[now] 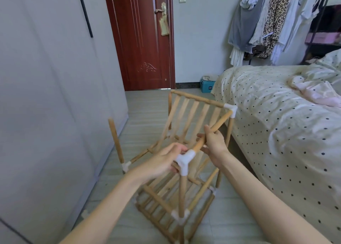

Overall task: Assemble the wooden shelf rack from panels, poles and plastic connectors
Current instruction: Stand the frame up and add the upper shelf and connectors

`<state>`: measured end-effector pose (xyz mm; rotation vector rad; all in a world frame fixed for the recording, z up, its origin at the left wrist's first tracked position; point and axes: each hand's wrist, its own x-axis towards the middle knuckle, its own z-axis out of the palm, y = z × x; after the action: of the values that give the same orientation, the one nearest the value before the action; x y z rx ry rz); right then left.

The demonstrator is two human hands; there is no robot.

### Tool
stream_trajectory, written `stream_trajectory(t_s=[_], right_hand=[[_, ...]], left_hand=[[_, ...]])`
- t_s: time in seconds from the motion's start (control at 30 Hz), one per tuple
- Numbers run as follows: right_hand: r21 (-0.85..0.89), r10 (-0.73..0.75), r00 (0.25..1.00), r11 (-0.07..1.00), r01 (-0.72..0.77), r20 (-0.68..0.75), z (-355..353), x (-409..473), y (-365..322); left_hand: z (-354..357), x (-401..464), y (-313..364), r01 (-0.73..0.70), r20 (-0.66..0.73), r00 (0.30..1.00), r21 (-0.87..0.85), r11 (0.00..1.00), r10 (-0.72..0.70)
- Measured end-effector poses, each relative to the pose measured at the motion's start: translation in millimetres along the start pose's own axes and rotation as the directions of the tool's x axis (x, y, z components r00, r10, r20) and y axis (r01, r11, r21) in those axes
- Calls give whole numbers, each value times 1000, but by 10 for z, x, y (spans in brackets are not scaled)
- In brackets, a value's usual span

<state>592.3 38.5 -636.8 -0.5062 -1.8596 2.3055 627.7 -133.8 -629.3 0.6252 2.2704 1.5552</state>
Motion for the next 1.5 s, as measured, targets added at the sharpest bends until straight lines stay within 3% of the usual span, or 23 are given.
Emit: stream_trajectory(t_s=[0.07,0.13,0.27,0.37,0.43,0.53,0.57,0.63,0.7,0.73,0.8,0.9,1.03,1.2,1.37,1.5], right_hand=[[38,54,996,998,-57,69,-85,-47,-13],[33,64,993,997,-67,103,-170,-56,-43],[175,116,984,975,-139,134,-288,-16,-153],[191,133,969,966,-173,206,-387,-27,-167],[126,132,961,978,-166,244,-446,-64,-167],[93,120,945,984,-155,305,-501,-141,-139],[88,113,943,985,-147,312,-511,-163,-119],[72,91,946,990,-119,310,-515,-189,-69],[74,67,951,993,-93,301,-506,-190,-39],[74,54,955,994,-79,291,-503,-187,-36],[55,25,965,998,-41,261,-503,-170,-34],[29,-3,973,1000,-4,233,-501,-154,-4],[51,-5,974,999,-7,226,-482,-130,11],[45,-20,973,999,10,232,-478,-103,30],[90,-16,967,996,-7,255,-467,-120,19],[108,-4,963,994,-26,268,-481,-134,24]], left_hand=[[80,5,27,-17,112,993,-36,999,21],[105,68,17,-6,131,991,-134,991,24],[89,260,-225,60,61,997,-193,979,-49],[57,444,-622,193,-29,979,-217,957,-204],[32,569,-913,308,-96,929,-334,891,-357],[40,731,-1288,382,-135,805,-628,678,-578],[72,776,-1390,402,-169,781,-601,691,-601],[143,872,-1539,475,-295,782,-289,831,-549],[223,986,-1616,424,-365,852,60,903,-376],[259,1058,-1631,389,-359,877,141,910,-319],[310,1231,-1639,365,-363,886,162,917,-288],[377,1490,-1655,404,-353,867,85,911,-352],[442,1610,-1688,448,-379,845,115,887,-378],[428,1442,-1529,398,-416,867,248,883,-273],[282,1171,-1099,400,-431,881,462,792,-194],[101,984,-687,349,-438,893,530,773,-103]])
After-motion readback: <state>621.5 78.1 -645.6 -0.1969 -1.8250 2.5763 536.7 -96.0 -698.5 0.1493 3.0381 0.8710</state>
